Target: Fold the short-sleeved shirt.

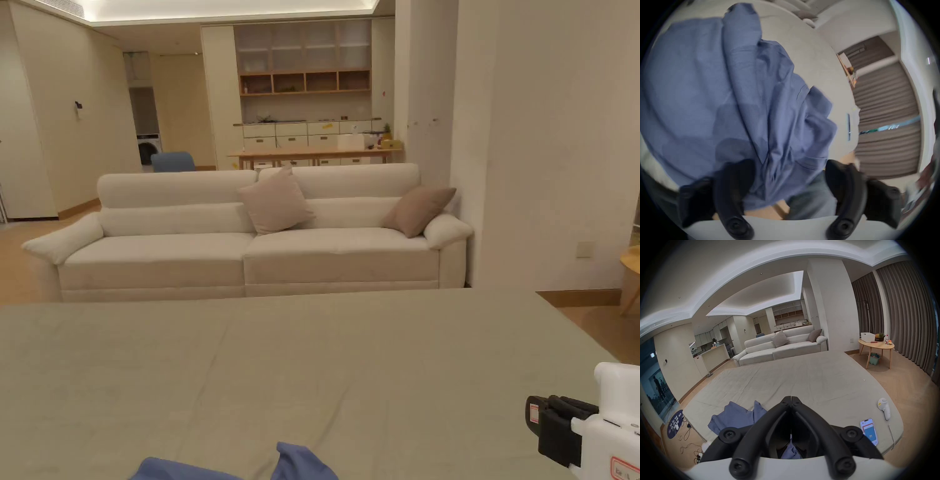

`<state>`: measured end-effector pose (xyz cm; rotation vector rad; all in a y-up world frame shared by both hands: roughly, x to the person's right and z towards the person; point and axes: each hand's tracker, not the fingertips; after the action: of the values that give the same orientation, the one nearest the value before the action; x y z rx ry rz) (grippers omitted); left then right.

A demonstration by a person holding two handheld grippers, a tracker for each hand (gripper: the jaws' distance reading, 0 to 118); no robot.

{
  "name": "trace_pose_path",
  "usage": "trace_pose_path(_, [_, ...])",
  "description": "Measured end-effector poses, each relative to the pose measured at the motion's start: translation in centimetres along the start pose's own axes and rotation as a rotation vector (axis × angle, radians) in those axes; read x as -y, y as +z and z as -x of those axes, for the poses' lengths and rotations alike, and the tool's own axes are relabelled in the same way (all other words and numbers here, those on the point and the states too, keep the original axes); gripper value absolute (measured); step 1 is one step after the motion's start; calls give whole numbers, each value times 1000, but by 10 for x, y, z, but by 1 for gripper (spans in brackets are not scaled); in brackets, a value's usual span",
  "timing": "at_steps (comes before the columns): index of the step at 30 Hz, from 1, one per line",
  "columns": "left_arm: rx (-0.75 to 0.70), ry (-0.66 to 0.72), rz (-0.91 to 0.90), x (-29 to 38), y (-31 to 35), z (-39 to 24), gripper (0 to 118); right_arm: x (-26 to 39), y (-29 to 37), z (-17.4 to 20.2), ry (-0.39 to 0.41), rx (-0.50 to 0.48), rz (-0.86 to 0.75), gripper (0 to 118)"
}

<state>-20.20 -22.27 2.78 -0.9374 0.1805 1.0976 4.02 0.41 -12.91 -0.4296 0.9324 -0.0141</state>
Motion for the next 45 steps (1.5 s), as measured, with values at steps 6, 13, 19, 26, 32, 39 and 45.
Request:
trace_pose_path(6, [-59,-277,-710,-38,209,-41,97,-26,16,21,63,3,-95,0])
trace_pose_path(13, [-527,-519,-1197,-3,417,-70,17,-55,11,47,64,-17,-196,0])
trace_pose_path(19, [-554,-471,-1272,19,444,-18,0,-56,-12,64,40,-54,-204,0])
trace_pose_path(26, [-404,-380,-919,-115,389,65,0,-49,-60,73,49,-62,-159,0])
trace_pose_path(32, [-535,-302,-446,-263,263,137,116,-32,-124,73,60,-54,-63,0])
trace_pose_path(39, [-476,-82,-235,-334,154,229,116,7,-188,63,77,-48,103,0])
trace_pose_path(45, [-707,-263,-221,-300,124,211,94,33,-205,53,74,-34,177,0])
